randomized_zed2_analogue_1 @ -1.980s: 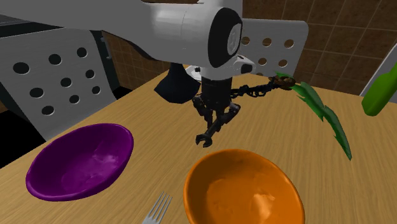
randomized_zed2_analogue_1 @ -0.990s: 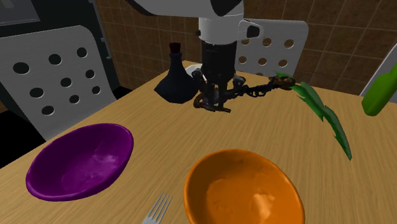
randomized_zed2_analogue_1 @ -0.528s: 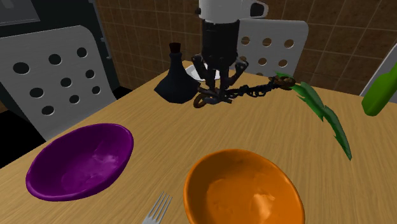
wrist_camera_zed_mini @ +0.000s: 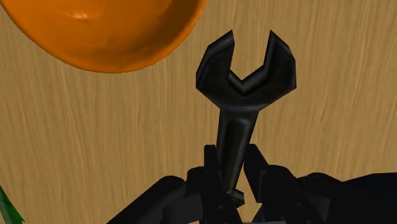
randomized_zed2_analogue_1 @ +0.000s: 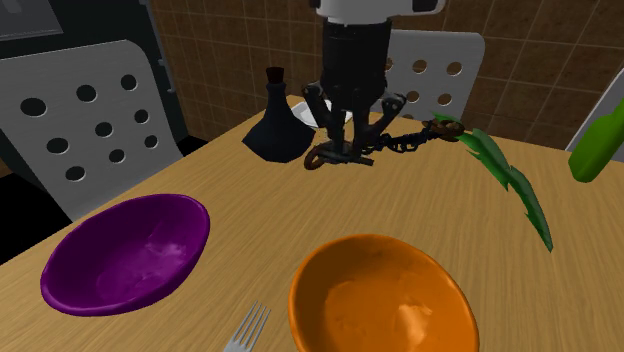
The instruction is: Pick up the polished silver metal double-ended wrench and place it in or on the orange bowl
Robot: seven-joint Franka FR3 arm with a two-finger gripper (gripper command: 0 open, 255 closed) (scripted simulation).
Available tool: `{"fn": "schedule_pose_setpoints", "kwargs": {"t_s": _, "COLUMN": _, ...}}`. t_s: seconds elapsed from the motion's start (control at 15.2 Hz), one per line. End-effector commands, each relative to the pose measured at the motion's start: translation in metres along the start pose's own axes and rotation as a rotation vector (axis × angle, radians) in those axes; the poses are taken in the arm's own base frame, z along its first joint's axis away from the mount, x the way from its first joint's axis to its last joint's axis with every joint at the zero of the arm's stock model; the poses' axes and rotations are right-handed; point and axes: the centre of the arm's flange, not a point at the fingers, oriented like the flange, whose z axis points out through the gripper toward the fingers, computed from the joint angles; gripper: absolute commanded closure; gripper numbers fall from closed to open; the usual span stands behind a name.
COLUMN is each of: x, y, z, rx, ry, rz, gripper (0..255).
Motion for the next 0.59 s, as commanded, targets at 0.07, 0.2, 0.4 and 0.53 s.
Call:
{"fn": "schedule_pose_setpoints", "kwargs": {"t_s": 0.07, "x": -0.036, "y": 0.023, "z": -0.002, "rx": 0.001, "ry": 0.0, "rz": 0.0, "gripper": 255}}
{"fn": "schedule_pose_setpoints", "kwargs": {"t_s": 0.2, "x": -0.058, "y": 0.037, "z": -0.003, "rx": 0.001, "ry": 0.0, "rz": 0.0, "gripper": 255}}
{"fn": "schedule_pose_setpoints", "kwargs": {"t_s": 0.4, "x": -0.091, "y": 0.059, "z": -0.004, "rx": 0.001, "ry": 0.0, "rz": 0.0, "gripper": 255}}
{"fn": "schedule_pose_setpoints", "kwargs": {"t_s": 0.53, "x": -0.113, "y": 0.073, "z": -0.005, "rx": 0.001, "ry": 0.0, "rz": 0.0, "gripper": 255}}
